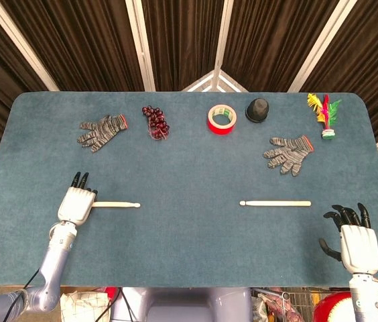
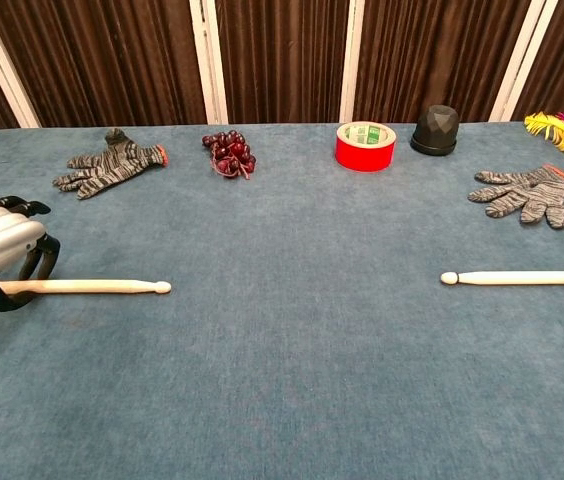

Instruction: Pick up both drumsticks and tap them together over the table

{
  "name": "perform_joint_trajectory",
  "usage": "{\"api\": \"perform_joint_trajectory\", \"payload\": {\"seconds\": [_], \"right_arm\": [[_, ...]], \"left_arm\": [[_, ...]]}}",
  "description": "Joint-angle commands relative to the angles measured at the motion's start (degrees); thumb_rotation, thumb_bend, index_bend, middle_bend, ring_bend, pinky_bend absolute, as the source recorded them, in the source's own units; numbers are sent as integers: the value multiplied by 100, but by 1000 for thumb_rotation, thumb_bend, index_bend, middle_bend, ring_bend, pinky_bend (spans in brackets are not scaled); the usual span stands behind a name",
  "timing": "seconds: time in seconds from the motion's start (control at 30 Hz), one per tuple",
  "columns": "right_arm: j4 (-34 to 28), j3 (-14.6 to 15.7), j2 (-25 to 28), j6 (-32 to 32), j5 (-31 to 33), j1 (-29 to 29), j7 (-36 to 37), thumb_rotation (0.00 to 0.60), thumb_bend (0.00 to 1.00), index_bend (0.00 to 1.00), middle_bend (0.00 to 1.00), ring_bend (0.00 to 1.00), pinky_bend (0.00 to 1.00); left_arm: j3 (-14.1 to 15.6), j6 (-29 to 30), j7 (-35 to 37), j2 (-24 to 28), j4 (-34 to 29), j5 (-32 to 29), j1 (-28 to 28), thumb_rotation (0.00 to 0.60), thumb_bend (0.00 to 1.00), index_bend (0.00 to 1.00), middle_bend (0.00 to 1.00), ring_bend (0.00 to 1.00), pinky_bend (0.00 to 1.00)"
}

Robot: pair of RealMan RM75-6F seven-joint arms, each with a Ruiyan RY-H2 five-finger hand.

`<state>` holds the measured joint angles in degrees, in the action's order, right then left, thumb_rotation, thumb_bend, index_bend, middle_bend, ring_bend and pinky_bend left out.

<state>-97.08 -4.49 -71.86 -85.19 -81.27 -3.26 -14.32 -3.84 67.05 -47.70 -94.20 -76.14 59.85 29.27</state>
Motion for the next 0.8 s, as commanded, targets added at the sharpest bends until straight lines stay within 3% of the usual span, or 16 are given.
{"api": "perform_joint_trajectory", "payload": {"seconds": [0.03, 0.8], "right_arm": [[0, -8, 3, -1, 11, -1, 1, 600, 264, 376, 245, 211, 12], [12, -10, -17, -4, 18, -5, -21, 600, 264, 376, 245, 214, 12]], "left_arm": [[1, 14, -17, -17, 18, 3, -2, 600, 525, 602, 566, 53, 0], [-13, 230, 468, 21, 263, 447, -82, 600, 527, 606, 567, 66, 0]]}}
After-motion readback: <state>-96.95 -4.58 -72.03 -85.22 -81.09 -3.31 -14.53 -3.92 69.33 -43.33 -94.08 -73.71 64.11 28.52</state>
